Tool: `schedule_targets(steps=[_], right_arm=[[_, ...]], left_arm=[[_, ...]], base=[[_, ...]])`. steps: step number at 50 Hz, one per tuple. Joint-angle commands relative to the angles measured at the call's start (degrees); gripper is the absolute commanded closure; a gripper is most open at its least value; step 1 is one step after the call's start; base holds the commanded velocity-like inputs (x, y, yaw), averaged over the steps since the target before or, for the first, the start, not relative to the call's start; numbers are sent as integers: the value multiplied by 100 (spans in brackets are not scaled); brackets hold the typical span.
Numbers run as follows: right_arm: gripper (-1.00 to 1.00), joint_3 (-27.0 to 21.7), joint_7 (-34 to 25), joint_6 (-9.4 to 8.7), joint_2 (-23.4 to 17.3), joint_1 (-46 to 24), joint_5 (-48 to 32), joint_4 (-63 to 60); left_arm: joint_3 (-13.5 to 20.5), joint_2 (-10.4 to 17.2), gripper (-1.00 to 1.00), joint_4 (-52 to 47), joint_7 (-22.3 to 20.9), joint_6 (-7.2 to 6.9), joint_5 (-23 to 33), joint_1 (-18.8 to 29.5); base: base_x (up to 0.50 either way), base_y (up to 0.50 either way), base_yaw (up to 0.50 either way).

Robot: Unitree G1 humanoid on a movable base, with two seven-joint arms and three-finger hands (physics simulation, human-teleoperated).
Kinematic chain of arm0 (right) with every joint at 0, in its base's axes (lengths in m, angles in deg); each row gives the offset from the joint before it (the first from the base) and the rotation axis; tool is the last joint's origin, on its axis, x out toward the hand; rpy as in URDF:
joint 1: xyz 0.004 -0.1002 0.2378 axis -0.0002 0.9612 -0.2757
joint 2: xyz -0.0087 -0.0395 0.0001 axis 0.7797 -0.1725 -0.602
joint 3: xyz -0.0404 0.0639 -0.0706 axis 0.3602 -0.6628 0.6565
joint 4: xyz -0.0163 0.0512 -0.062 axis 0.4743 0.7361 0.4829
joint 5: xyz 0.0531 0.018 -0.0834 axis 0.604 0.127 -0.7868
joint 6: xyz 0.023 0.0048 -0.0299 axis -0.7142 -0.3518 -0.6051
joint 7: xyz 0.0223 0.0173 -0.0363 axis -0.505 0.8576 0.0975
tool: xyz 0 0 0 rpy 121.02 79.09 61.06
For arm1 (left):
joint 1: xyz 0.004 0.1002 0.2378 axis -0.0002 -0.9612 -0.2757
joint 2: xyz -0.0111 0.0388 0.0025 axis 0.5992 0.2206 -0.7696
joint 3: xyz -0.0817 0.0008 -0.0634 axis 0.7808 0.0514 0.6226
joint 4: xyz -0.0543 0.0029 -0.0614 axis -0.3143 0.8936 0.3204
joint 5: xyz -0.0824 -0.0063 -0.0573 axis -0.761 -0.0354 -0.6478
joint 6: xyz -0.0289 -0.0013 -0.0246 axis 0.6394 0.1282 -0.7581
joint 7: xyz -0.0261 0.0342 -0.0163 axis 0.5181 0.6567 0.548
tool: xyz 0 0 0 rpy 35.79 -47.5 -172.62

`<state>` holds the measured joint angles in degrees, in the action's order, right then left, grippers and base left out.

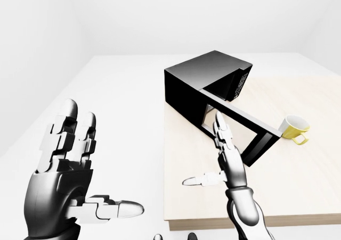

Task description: Close the microwave.

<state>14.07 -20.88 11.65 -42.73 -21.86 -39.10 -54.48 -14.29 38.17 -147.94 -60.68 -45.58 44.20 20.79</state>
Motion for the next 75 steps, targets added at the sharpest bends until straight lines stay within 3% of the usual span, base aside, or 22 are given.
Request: schedule_targets(steps=[1,8,13,29,33,38,43,49,54,61,69,75], right_arm=[[-100,-144,-15,193,110,-185,-5,584],[-100,-241,-46,277,183,-289,-16,855],[-100,-396,-61,463,256,-487,-39,1295],[-100,-750,-131,508,409,-869,-122,1739],[-100,-878,-87,643,437,-1049,-123,2111],[-100,-924,-101,534,478,-1132,-141,2072],[-100,-1007,-82,542,490,-1295,-127,2229],[-100,-1122,-79,389,511,-1557,-87,2271],[-100,-1171,-42,483,513,-1674,-77,2494],[-100,-1254,-79,478,523,-1903,51,2755],[-100,-1304,-59,446,517,-2062,53,2872],[-100,-1385,-110,308,514,-2213,175,2913]], left_arm=[[-17,-1,-100,0,1,0,18,6],[-12,-19,-100,0,-18,0,25,2],[-66,-30,-100,0,-24,0,93,-29],[-55,-25,-100,0,-18,0,99,-35],[-81,-13,-100,0,-7,0,124,-45],[-69,-20,-100,0,-10,0,106,-24],[-56,22,-100,0,15,0,85,-49],[-66,4,-100,0,17,0,87,-17],[-84,-42,-100,0,3,0,104,32],[-56,-87,-100,0,-43,0,99,26],[-27,-63,-100,0,-46,0,86,-26],[-1,23,-100,0,3,0,47,-76]], base=[[0,0,0],[0,0,0],[0,0,0],[0,0,0],[0,0,0],[0,0,0],[0,0,0],[0,0,0],[0,0,0],[0,0,0],[0,0,0],[0,0,0]])
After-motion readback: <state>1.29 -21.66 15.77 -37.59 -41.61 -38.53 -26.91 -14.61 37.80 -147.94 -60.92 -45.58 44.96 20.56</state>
